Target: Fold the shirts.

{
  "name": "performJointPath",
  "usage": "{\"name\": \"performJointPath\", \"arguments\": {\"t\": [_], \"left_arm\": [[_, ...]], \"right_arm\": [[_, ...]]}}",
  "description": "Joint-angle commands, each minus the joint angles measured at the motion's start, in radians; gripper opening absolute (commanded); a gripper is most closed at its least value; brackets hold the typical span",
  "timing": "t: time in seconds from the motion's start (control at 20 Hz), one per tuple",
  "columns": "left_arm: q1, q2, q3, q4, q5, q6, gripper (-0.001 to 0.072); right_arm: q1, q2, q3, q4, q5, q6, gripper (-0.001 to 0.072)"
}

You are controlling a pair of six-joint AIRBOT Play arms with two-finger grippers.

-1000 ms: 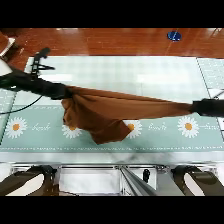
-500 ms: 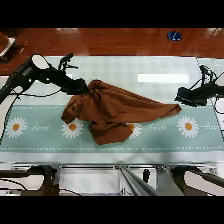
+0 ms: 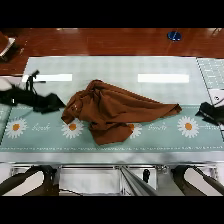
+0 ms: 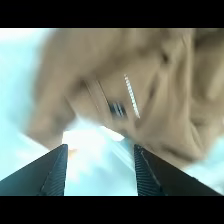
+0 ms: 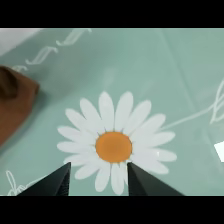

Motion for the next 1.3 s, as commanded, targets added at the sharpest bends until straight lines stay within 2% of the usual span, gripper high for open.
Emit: {"name": "performJointPath", "arguments": {"t": [0.0,0.15,0.35,0.7,0.9,0.95,1.0,1.05,1.25], "left_arm": [[-0.034,0.131,-0.301,-0.257,0.037,0.097,0.0505],[-0.195,0.119,-0.381,-0.258,0.233,0.121,0.0505],[-0.364,0.052,-0.367,-0.249,0.428,0.116,0.0505],[-0.396,-0.098,-0.333,-0.285,0.384,0.119,0.0504],[-0.463,-0.169,-0.285,-0.309,0.385,0.121,0.049],[-0.48,-0.183,-0.264,-0.311,0.384,0.119,0.0418],[-0.492,-0.198,-0.243,-0.311,0.38,0.116,0.0192],[-0.5,-0.209,-0.224,-0.311,0.377,0.118,0.0029],[-0.501,-0.224,-0.168,-0.31,0.339,0.117,0.0024]], "right_arm": [[-0.062,0.118,-0.204,0.148,-0.095,-0.05,0.0411],[-0.062,0.122,-0.262,0.237,-0.094,-0.095,0.0411],[-0.062,0.122,-0.268,0.245,-0.076,-0.103,0.0411],[-0.062,0.122,-0.269,0.253,-0.065,-0.111,0.0411],[-0.026,0.121,-0.269,0.277,-0.077,-0.11,0.0411],[-0.007,0.116,-0.269,0.282,-0.085,-0.11,0.0411],[0.005,0.111,-0.268,0.292,-0.098,-0.108,0.0411],[0.014,0.102,-0.268,0.319,-0.112,-0.102,0.0411],[0.014,0.034,-0.265,0.495,-0.163,-0.171,0.0411]]}}
